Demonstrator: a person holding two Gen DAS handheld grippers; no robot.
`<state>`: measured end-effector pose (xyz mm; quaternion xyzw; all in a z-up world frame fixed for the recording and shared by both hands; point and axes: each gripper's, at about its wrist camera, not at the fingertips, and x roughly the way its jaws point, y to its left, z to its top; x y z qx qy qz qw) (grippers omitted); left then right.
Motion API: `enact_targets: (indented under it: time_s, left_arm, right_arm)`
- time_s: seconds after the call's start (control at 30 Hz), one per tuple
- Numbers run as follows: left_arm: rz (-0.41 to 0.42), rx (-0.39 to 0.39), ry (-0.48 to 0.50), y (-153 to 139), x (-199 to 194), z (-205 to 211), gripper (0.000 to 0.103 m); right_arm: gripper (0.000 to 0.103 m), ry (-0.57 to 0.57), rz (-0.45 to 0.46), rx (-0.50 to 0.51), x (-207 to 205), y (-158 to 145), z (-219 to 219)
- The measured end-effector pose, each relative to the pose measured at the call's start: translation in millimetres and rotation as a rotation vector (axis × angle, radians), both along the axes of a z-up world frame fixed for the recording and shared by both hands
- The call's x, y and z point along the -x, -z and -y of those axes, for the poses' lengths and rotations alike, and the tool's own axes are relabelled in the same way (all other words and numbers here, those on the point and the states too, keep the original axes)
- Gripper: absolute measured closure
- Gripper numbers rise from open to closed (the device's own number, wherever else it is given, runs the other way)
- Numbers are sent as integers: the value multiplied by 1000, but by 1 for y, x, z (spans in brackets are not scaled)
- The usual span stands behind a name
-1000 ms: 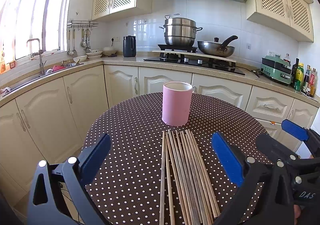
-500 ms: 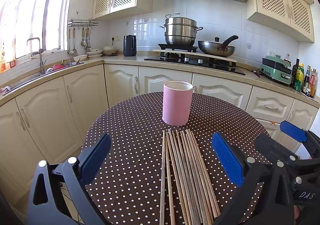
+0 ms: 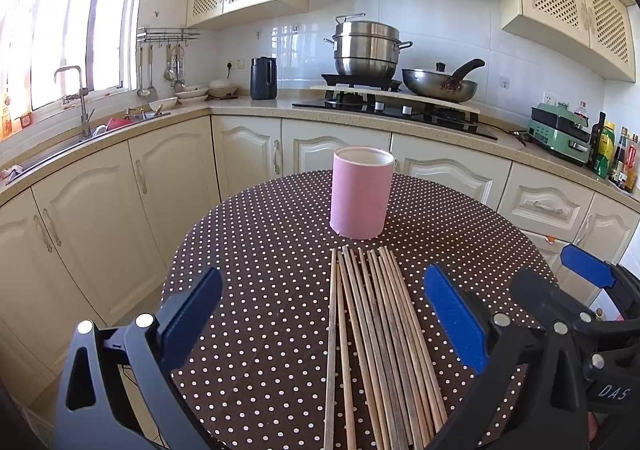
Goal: Organize utensils
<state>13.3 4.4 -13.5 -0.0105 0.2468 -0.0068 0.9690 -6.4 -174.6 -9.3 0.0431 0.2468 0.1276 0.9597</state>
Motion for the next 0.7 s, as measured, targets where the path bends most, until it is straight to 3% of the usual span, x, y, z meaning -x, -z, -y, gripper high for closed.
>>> enact_targets:
  time_s: [0.17, 0.5, 0.7]
  left_arm:
    - [-69, 4, -11, 12, -11, -2, 4]
    - [-223, -1, -51, 47, -32, -10, 4]
    - [-271, -22, -83, 60, -41, -16, 4]
  right_arm:
    - [6, 11, -19, -5, -9, 12, -3]
    - [6, 15, -148, 0, -34, 42, -9]
    - [6, 27, -208, 25, -43, 59, -15]
